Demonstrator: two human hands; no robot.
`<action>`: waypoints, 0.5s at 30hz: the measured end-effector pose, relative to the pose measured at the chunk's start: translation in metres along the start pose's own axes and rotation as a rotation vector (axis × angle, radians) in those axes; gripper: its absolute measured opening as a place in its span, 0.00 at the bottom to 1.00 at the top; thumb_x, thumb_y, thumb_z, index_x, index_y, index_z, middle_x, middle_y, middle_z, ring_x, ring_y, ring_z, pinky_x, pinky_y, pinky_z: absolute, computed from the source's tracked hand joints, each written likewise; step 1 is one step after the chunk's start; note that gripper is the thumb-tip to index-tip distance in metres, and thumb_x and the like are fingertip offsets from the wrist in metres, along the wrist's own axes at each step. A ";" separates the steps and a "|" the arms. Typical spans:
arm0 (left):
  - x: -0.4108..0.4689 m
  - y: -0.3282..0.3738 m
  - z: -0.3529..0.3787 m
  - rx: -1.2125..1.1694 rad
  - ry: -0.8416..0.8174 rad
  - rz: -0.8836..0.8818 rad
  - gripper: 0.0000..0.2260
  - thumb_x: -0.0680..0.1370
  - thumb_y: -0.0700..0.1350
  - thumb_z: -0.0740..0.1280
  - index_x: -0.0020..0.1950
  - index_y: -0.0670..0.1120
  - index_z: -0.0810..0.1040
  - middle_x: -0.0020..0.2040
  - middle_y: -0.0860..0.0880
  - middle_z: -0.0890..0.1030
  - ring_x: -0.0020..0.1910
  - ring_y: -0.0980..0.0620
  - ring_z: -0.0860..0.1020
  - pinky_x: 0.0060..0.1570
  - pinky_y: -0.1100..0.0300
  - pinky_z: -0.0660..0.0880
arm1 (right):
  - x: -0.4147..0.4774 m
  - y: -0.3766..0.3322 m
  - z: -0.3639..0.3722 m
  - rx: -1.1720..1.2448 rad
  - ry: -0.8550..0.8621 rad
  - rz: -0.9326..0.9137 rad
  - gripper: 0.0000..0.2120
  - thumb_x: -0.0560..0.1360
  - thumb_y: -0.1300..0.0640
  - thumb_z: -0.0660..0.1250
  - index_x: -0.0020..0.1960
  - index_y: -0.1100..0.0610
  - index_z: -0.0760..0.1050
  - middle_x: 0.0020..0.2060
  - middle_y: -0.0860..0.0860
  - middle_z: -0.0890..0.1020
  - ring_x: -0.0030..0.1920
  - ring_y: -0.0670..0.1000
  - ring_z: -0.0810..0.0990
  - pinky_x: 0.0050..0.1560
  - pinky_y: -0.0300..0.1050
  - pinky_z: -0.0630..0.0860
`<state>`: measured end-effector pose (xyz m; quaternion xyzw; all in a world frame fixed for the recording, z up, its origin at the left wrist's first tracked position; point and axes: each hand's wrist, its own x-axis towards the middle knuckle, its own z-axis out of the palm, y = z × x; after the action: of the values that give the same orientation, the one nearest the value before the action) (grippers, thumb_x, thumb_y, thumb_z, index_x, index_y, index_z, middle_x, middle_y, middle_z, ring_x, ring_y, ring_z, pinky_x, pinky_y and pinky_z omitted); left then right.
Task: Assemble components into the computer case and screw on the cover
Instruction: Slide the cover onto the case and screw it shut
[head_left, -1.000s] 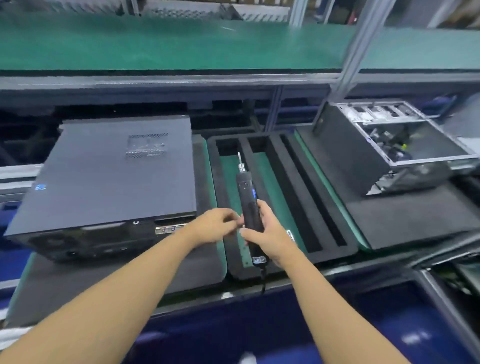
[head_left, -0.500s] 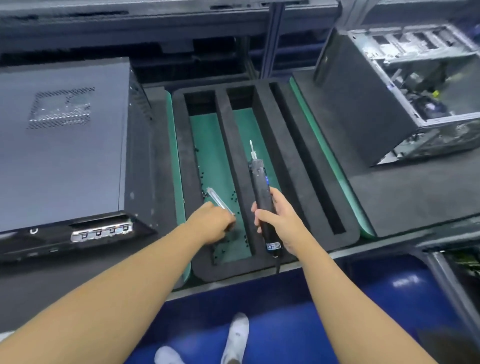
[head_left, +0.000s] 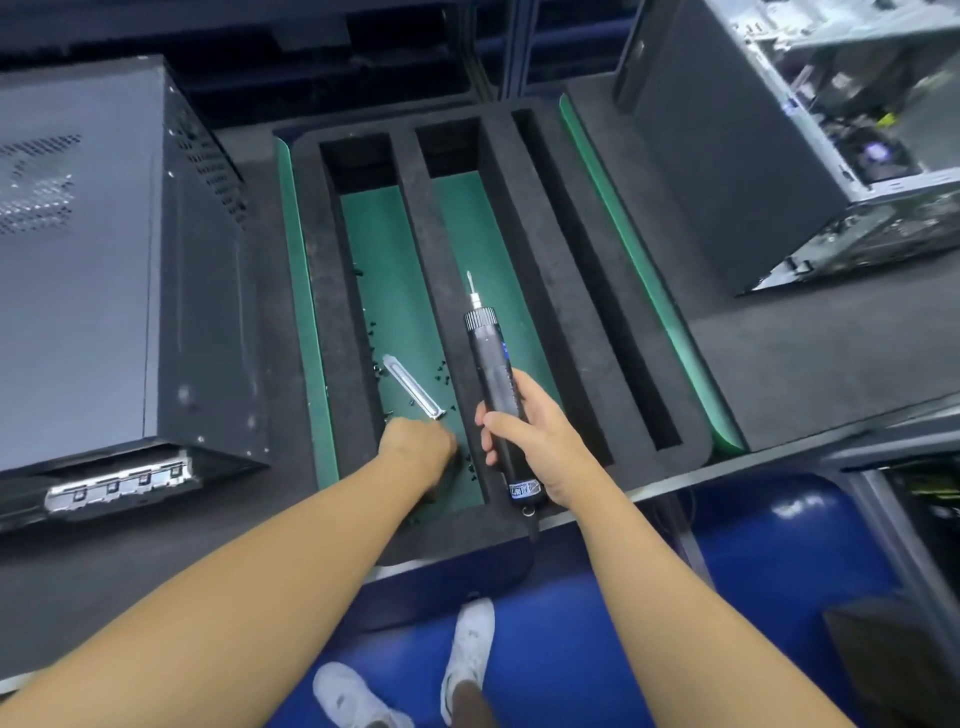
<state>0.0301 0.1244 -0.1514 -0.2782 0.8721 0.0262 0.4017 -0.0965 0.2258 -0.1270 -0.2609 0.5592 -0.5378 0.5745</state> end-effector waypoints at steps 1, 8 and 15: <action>0.000 0.002 0.002 0.004 0.014 -0.004 0.14 0.77 0.43 0.69 0.63 0.47 0.76 0.59 0.50 0.79 0.56 0.46 0.81 0.46 0.55 0.76 | 0.000 0.001 -0.001 -0.004 -0.002 0.000 0.22 0.72 0.55 0.71 0.66 0.53 0.74 0.46 0.55 0.80 0.40 0.55 0.77 0.39 0.48 0.78; -0.009 -0.002 -0.005 -0.297 -0.078 0.016 0.11 0.74 0.39 0.69 0.56 0.43 0.80 0.50 0.45 0.78 0.49 0.44 0.80 0.44 0.54 0.77 | -0.003 0.000 -0.002 -0.005 -0.010 -0.004 0.26 0.71 0.53 0.72 0.68 0.51 0.73 0.45 0.55 0.80 0.41 0.55 0.78 0.40 0.49 0.78; -0.032 -0.057 -0.034 -1.817 0.239 -0.041 0.03 0.78 0.38 0.70 0.45 0.40 0.83 0.38 0.43 0.84 0.35 0.53 0.82 0.40 0.61 0.82 | -0.014 -0.021 0.009 0.046 -0.053 -0.052 0.20 0.72 0.54 0.73 0.63 0.47 0.77 0.47 0.55 0.80 0.41 0.55 0.78 0.39 0.48 0.79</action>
<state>0.0523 0.0816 -0.0957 -0.5036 0.5468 0.6659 -0.0638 -0.0921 0.2297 -0.1013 -0.2762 0.5241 -0.5581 0.5810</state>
